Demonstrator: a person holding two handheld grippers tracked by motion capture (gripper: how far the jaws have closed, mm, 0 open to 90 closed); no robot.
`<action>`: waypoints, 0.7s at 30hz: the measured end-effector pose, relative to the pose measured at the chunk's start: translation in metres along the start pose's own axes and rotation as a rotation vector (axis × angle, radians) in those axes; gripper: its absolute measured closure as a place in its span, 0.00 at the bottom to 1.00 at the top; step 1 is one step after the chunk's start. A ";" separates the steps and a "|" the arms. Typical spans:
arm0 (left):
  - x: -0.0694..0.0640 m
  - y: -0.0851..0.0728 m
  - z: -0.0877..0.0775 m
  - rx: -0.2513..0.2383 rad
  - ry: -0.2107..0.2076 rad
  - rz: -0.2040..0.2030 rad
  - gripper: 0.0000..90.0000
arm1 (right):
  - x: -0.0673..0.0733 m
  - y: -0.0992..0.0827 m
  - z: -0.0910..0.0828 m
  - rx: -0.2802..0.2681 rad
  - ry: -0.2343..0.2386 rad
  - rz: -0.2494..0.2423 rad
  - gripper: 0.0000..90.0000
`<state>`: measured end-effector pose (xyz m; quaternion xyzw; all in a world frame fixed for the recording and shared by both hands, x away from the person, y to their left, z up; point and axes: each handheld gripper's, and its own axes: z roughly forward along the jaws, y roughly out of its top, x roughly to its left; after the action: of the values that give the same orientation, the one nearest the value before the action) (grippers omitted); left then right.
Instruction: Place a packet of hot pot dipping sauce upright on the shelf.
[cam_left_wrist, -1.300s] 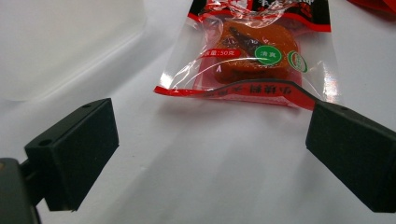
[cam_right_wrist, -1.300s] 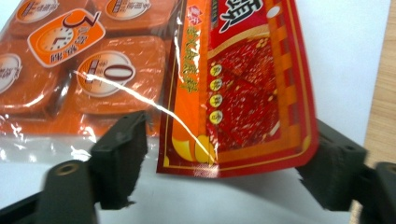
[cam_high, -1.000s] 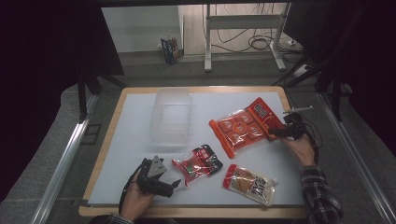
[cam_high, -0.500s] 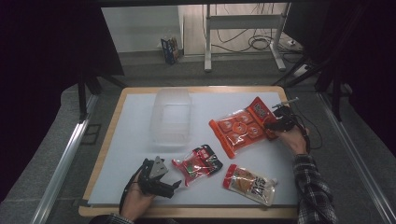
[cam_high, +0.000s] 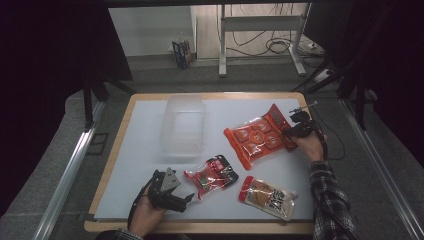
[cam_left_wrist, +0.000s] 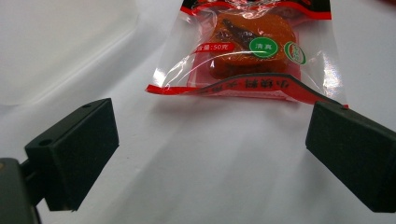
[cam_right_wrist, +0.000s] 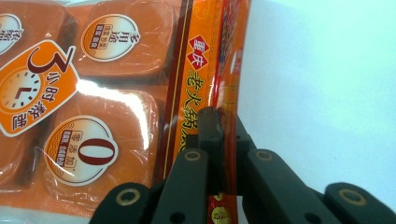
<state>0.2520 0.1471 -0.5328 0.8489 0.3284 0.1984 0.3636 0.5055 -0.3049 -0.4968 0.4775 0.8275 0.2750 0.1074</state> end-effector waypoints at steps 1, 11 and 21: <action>0.000 0.000 0.000 -0.001 0.000 -0.001 0.03 | 0.002 0.001 -0.001 0.004 -0.008 -0.009 0.98; 0.000 0.000 0.000 0.004 0.003 -0.001 0.03 | 0.011 0.008 -0.018 -0.030 -0.013 -0.033 0.98; 0.000 0.000 0.000 0.004 0.006 -0.002 0.03 | 0.027 0.021 -0.054 -0.104 0.000 -0.044 0.98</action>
<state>0.2519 0.1471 -0.5329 0.8488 0.3306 0.2001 0.3609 0.4836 -0.2928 -0.4384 0.4529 0.8225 0.3150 0.1383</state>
